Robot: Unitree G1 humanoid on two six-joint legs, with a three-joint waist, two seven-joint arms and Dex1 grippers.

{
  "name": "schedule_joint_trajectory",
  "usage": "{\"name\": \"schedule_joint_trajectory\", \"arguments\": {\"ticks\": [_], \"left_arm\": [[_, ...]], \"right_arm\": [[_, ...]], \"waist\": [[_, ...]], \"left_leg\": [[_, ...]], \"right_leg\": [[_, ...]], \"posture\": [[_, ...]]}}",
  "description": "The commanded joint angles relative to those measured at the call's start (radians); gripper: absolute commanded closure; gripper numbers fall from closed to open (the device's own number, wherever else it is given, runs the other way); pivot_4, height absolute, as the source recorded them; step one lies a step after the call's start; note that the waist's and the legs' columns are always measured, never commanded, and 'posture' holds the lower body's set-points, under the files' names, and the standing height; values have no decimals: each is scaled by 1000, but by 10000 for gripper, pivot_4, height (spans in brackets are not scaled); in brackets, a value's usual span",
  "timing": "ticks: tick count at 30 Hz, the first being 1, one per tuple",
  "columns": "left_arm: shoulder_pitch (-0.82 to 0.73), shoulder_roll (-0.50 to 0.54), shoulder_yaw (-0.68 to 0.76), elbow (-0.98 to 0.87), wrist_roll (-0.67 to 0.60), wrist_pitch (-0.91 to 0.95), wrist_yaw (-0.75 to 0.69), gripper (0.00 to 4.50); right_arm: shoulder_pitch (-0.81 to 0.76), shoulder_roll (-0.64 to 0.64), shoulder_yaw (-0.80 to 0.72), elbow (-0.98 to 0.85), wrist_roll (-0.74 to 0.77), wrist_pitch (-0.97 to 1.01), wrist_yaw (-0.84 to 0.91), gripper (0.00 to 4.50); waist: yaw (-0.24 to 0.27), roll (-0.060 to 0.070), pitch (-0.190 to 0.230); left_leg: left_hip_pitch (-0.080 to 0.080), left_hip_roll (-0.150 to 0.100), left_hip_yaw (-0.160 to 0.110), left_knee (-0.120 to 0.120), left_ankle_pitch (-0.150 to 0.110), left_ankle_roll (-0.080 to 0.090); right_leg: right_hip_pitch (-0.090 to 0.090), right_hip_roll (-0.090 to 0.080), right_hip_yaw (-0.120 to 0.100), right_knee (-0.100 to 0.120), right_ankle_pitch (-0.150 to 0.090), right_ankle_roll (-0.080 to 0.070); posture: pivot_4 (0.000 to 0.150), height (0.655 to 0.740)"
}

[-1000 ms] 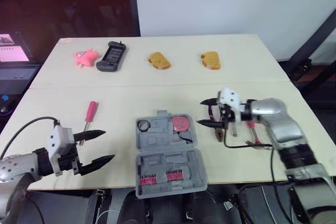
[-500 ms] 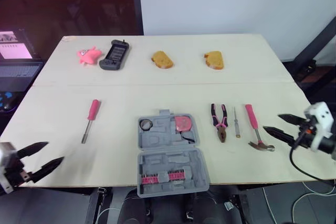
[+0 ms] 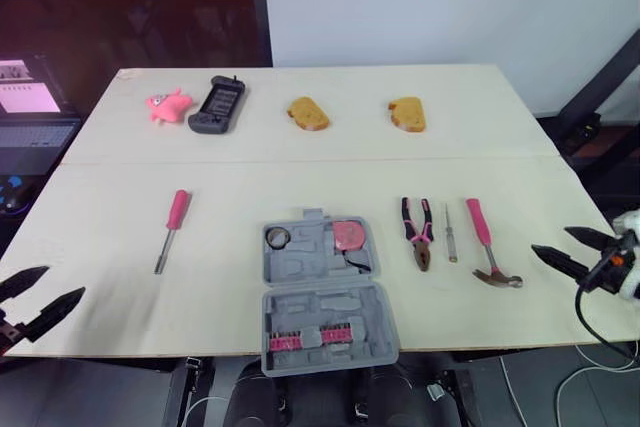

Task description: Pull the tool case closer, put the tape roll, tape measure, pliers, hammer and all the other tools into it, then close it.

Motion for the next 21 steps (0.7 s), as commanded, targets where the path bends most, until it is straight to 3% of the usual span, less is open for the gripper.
{"name": "schedule_joint_trajectory", "arguments": {"ticks": [1, 8, 13, 17, 21], "left_arm": [[-77, 51, -53, -127, -31, 81, 1, 0], [-348, 117, -303, -336, -33, 244, -42, 0], [-546, 138, -487, -452, -26, 377, -58, 0], [-646, 141, -583, -496, -9, 429, -79, 0], [-746, 133, -679, -514, 5, 480, -113, 0]], "right_arm": [[-58, -11, 41, -175, 61, 81, -10, 624], [-180, 21, 214, -487, 98, 256, -107, 624], [-230, 39, 281, -700, 75, 404, -281, 624], [-262, 47, 253, -787, 122, 519, -368, 624], [-193, 31, 203, -897, 158, 620, -410, 624]], "waist": [[3, 1, 0], [4, 0, 0], [4, 0, 0], [4, 0, 0], [11, -1, 0]], "left_leg": [[0, 0, 0, 0, 0, 0], [-4, -1, 0, 1, 1, 1], [-4, -3, 0, 1, 1, 1], [-4, -2, 0, 1, 2, 0], [-4, -2, 0, 1, 2, 0]], "right_leg": [[0, 0, 0, 0, 0, 0], [2, 2, 0, 1, 1, 3], [1, 5, 0, 4, 3, 5], [1, 6, 0, 5, 3, 5], [1, 6, 0, 5, 3, 5]], "posture": [[1500, 7188], [1500, 7188], [1500, 7188], [1500, 7188], [1500, 7188]]}}
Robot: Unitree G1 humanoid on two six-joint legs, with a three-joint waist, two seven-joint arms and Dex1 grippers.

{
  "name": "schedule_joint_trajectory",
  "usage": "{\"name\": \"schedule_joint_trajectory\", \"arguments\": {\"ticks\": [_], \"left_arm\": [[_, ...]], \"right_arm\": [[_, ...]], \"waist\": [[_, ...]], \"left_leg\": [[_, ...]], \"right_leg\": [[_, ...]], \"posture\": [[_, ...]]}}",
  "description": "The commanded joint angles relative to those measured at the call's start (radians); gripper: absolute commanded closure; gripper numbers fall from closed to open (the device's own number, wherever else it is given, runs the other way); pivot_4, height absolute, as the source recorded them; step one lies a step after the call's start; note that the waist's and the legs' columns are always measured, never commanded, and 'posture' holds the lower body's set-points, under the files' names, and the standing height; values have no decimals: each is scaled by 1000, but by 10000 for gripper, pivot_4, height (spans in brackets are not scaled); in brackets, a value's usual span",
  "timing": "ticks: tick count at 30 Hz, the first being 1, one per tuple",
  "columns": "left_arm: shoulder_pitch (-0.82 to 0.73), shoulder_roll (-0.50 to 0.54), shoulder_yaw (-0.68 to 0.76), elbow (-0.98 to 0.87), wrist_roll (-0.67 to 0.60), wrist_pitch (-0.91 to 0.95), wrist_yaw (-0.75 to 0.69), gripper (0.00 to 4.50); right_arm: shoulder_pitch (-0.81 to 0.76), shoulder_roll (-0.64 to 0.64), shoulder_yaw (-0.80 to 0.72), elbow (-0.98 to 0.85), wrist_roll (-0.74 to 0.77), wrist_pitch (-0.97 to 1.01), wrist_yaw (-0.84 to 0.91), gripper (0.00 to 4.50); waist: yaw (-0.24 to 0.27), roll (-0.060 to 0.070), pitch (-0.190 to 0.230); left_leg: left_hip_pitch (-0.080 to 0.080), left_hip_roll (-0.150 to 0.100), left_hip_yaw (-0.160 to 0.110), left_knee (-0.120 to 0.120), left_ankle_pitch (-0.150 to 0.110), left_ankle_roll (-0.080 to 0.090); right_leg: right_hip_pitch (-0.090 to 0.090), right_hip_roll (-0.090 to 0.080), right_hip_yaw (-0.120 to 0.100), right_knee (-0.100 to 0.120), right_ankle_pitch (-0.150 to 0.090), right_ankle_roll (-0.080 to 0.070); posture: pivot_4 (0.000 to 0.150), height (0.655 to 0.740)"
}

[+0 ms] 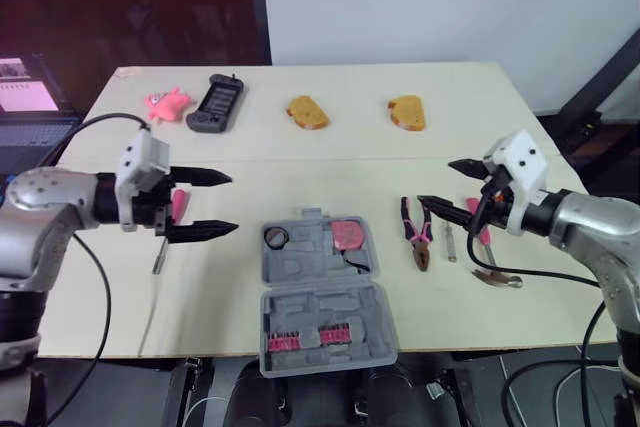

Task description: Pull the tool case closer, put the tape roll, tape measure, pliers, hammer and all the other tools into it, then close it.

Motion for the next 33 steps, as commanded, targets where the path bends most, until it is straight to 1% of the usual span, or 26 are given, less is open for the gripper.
{"name": "schedule_joint_trajectory", "arguments": {"ticks": [1, 4, 7, 10, 16, 19, 25, 30, 33], "left_arm": [[-79, 8, -68, -38, 26, 28, -35, 0], [-123, -7, -137, -59, 49, 28, -66, 0], [-166, -40, -172, -107, 21, 70, -71, 0], [-189, -68, -187, -138, 19, 79, -67, 0], [-155, -83, -175, -181, 25, 56, -56, 0], [-122, -80, -148, -210, 8, 76, -26, 0], [-43, -50, -88, -254, -12, 99, 23, 0], [33, -42, -24, -275, -27, 109, 74, 0], [116, -41, 24, -296, -22, 92, 110, 0]], "right_arm": [[74, -11, -82, -126, 58, 109, -40, 624], [167, 67, -148, -209, 93, 194, -132, 624], [325, 164, -205, -324, 112, 232, -199, 624], [437, 217, -189, -386, 87, 228, -253, 624], [520, 303, -120, -403, 36, 210, -362, 624], [516, 330, -107, -388, 29, 206, -391, 624], [457, 348, -45, -328, 19, 196, -408, 624], [377, 377, -24, -256, 15, 202, -436, 624], [321, 404, -15, -173, -8, 199, -469, 624]], "waist": [[8, -1, 0], [17, -2, 0], [23, -1, 0], [23, -2, 0], [14, -2, 0], [14, -2, 0], [17, -2, 0], [18, -2, 0], [17, -2, 0]], "left_leg": [[0, 0, 0, 0, 0, 0], [0, 0, 0, 1, 0, 0], [0, 0, -1, 1, 0, 0], [-1, 0, -2, 2, 0, 0], [1, 0, -3, 2, 0, 0], [0, 0, -3, 2, 0, 0], [1, 0, -4, 2, 0, 0], [1, 0, -4, 2, 0, 0], [1, 0, -4, 2, 0, 0]], "right_leg": [[0, 0, 0, 0, 0, 0], [1, 1, 0, 0, 0, 0], [1, 1, 0, 0, 0, 0], [2, 2, 0, 0, -1, 1], [2, 4, 3, 0, -1, 0], [2, 4, 3, 0, -1, 1], [2, 4, 3, 0, -1, 0], [2, 4, 3, 0, -1, 0], [2, 4, 3, 0, -1, 0]], "posture": [[1500, 7188], [1500, 7188], [1500, 7188], [1500, 7188], [1500, 7188], [1500, 7188], [1500, 7188], [1500, 7188], [1500, 7188]]}}
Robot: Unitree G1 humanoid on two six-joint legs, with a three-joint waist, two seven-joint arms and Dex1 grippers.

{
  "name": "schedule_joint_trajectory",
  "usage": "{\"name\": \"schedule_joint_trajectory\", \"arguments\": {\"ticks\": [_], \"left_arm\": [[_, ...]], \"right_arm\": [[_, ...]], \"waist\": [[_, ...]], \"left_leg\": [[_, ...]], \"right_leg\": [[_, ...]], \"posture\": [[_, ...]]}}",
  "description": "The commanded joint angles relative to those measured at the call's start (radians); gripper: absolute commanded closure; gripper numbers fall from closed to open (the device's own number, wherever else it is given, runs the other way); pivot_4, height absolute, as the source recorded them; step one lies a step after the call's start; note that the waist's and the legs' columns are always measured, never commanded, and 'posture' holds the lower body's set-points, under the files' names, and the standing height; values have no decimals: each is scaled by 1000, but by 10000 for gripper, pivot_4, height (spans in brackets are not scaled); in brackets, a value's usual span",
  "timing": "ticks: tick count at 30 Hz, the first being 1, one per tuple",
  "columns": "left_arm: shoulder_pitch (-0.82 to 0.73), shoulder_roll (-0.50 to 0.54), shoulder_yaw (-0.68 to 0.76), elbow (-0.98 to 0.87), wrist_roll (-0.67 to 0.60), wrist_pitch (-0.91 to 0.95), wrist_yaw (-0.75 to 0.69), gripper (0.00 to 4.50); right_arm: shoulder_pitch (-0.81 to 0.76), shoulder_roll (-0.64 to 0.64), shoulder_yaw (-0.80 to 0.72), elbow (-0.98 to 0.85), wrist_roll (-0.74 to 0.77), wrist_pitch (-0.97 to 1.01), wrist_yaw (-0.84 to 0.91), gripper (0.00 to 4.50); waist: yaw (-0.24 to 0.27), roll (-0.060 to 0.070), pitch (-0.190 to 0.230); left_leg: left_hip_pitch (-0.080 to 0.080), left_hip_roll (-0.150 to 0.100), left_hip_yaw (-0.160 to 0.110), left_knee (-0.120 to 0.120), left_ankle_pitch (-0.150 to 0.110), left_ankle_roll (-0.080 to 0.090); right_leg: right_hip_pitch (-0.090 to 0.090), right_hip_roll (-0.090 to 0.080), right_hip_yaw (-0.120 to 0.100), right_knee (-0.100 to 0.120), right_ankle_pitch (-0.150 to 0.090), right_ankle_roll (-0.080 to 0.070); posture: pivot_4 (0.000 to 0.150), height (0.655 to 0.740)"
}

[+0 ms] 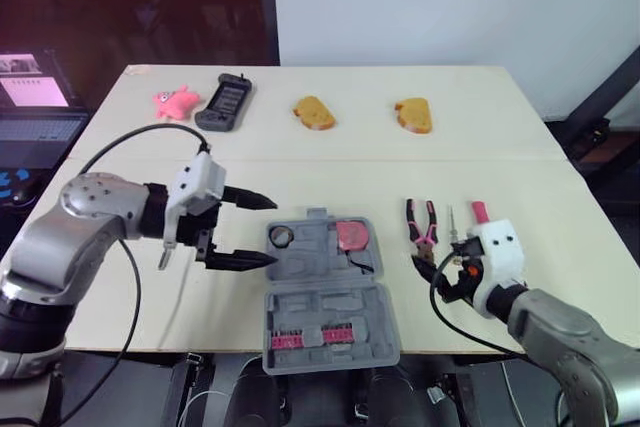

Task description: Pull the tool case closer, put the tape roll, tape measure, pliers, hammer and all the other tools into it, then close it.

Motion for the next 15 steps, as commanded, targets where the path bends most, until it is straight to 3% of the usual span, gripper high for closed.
{"name": "schedule_joint_trajectory", "arguments": {"ticks": [1, 15], "left_arm": [[63, 12, 68, -51, -7, -23, 34, 0], [215, 21, 167, -176, -58, 0, 125, 0]], "right_arm": [[-41, 26, -3, 71, -22, -14, -31, 624], [-152, 51, 160, 409, -175, -192, -6, 624]], "waist": [[-1, 0, 0], [-6, 0, 0]], "left_leg": [[0, 0, 0, 0, 0, 0], [0, 0, 1, 0, 0, 0]], "right_leg": [[0, 0, 0, 0, 0, 0], [0, 0, 0, 1, 0, 0]], "posture": [[1500, 7188], [1500, 7188]]}}
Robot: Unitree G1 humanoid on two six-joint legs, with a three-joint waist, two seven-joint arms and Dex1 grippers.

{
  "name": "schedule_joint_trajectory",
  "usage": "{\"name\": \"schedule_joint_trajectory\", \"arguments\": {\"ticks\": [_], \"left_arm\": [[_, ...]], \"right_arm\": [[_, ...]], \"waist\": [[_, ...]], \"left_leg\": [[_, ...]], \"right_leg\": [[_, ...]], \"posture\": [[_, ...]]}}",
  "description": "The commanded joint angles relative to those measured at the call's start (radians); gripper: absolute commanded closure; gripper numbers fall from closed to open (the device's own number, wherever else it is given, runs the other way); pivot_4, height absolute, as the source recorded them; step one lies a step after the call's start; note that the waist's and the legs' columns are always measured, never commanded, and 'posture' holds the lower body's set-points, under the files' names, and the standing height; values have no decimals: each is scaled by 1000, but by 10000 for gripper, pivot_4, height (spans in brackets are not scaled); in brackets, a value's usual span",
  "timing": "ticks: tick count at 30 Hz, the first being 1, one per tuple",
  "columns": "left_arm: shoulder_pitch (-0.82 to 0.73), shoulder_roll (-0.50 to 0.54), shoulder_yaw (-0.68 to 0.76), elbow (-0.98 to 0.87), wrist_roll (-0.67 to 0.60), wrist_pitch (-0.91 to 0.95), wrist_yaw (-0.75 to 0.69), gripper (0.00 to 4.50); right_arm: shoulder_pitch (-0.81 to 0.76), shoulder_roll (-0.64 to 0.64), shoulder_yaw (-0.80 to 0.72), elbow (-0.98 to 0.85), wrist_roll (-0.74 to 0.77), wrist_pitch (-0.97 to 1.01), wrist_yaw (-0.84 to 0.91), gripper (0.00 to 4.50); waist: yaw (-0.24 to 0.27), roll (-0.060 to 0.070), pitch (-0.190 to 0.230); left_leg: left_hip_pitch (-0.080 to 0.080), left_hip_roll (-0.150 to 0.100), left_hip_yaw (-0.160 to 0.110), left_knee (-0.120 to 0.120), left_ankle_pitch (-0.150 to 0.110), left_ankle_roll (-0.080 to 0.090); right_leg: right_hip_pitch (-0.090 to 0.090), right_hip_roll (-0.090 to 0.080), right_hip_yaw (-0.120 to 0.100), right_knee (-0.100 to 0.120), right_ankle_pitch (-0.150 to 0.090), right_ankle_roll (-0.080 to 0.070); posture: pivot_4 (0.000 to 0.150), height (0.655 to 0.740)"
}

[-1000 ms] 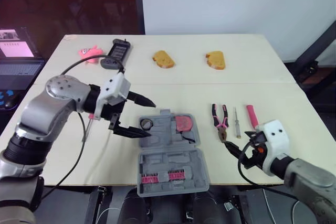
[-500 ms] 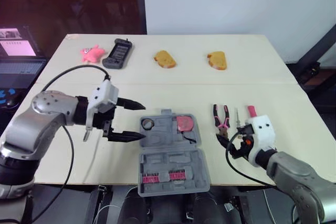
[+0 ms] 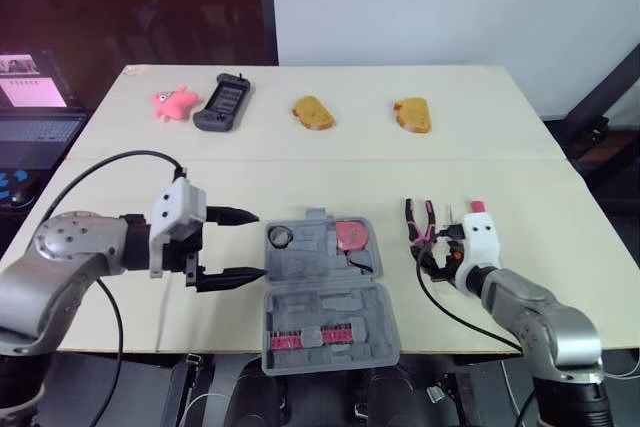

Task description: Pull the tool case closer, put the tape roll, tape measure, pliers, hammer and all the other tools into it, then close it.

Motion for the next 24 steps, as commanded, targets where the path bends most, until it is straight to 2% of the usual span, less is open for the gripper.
{"name": "schedule_joint_trajectory", "arguments": {"ticks": [1, 7, 8, 10, 15, 16, 24], "left_arm": [[4, 18, 38, -40, -19, -5, 12, 0], [10, 29, 43, -52, -21, -4, 23, 0], [10, 30, 44, -53, -22, -3, 25, 0], [12, 33, 46, -56, -24, -3, 29, 0], [20, 38, 45, -59, -26, -5, 32, 0], [21, 38, 45, -59, -26, -5, 33, 0], [-3, 30, 12, -40, -17, -13, 34, 0]], "right_arm": [[-13, -7, 60, 27, -46, -62, 24, 624], [-26, 31, 57, 92, -64, -98, 18, 624], [-25, 39, 57, 99, -67, -103, 14, 2963], [-21, 52, 54, 106, -74, -109, 5, 9014], [-6, 76, 42, 89, -89, -104, -21, 34046], [-3, 77, 43, 84, -92, -103, -22, 35358], [21, 75, 59, 53, -103, -111, -7, 35340]], "waist": [[-1, 0, 0], [-3, 0, 0], [-5, 0, 0], [-9, 0, 0], [-18, 0, 0], [-18, 0, -1], [-16, 0, -1]], "left_leg": [[0, 0, 0, 0, 0, 0], [0, 0, 0, 0, 0, 0], [0, 0, 0, 0, 0, 0], [0, 0, 0, 0, 0, 0], [0, 0, 0, 0, 0, -1], [0, 0, 0, -1, 0, -1], [0, 0, 0, -1, 0, -1]], "right_leg": [[0, 0, 0, 0, 0, 0], [0, 0, 0, 0, 0, 0], [0, 0, 0, 0, 0, 0], [0, 0, 0, 0, 0, 0], [0, 0, 0, 0, 0, 0], [0, 1, 0, 0, 0, 0], [0, 0, 0, 0, 0, 0]], "posture": [[1500, 7188], [1500, 7188], [1500, 7188], [1500, 7188], [1500, 7188], [1500, 7188], [1500, 7188]]}}
